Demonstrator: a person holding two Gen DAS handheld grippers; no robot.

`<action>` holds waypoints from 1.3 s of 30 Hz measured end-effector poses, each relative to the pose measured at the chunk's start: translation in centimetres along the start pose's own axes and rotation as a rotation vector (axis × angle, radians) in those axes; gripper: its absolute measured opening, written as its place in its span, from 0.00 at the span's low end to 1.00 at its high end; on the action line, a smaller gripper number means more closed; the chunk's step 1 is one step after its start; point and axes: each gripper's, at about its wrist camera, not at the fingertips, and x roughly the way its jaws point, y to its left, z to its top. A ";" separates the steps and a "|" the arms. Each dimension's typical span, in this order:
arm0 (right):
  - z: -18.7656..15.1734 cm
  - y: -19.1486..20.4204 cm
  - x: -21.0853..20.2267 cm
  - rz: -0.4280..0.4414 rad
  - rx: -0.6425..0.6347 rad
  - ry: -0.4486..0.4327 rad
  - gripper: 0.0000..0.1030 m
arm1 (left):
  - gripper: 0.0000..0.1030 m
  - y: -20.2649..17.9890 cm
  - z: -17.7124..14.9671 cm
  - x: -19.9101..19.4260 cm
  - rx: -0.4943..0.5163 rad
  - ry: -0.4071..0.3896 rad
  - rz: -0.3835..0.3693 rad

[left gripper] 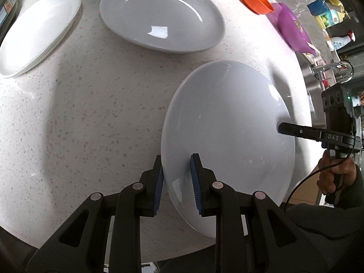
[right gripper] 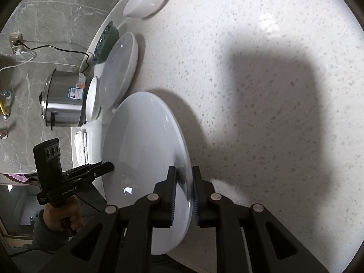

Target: Organize plates and bowls

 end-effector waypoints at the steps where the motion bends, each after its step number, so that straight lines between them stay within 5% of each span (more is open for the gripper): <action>1: 0.0 0.1 0.2 0.000 -0.004 -0.001 0.15 | 0.20 -0.5 0.4 0.3 -0.001 -0.003 0.002; 14: -0.1 0.9 0.8 -0.011 -0.088 -0.027 0.16 | 0.23 1.2 0.0 0.4 0.009 -0.039 0.001; 16: -0.3 1.2 0.9 -0.012 -0.105 -0.032 0.18 | 0.33 1.4 -0.5 -0.4 -0.001 -0.068 -0.009; 17: -0.4 1.2 0.7 -0.009 -0.114 -0.033 0.29 | 0.44 1.7 -0.7 -1.2 -0.017 -0.103 -0.021; 18: -0.4 1.3 0.5 -0.003 -0.115 -0.041 0.48 | 0.66 2.0 -1.0 -2.1 -0.029 -0.139 -0.033; 20: -0.5 1.4 -0.6 -0.010 -0.131 -0.089 0.71 | 0.74 2.8 -1.6 -4.7 -0.065 -0.259 -0.068; 25: -1.1 -0.8 -5.2 0.048 -0.085 -0.288 0.83 | 0.94 4.6 -2.9 -8.7 -0.114 -0.430 -0.108; 31: -1.5 -4.7 -8.6 0.119 0.147 -0.492 0.85 | 0.96 5.2 -2.8 -8.1 -0.143 -0.416 -0.148; 39: -0.2 0.4 -8.4 0.255 0.102 -0.559 0.92 | 0.96 7.6 -1.1 -8.5 -0.131 -0.443 -0.146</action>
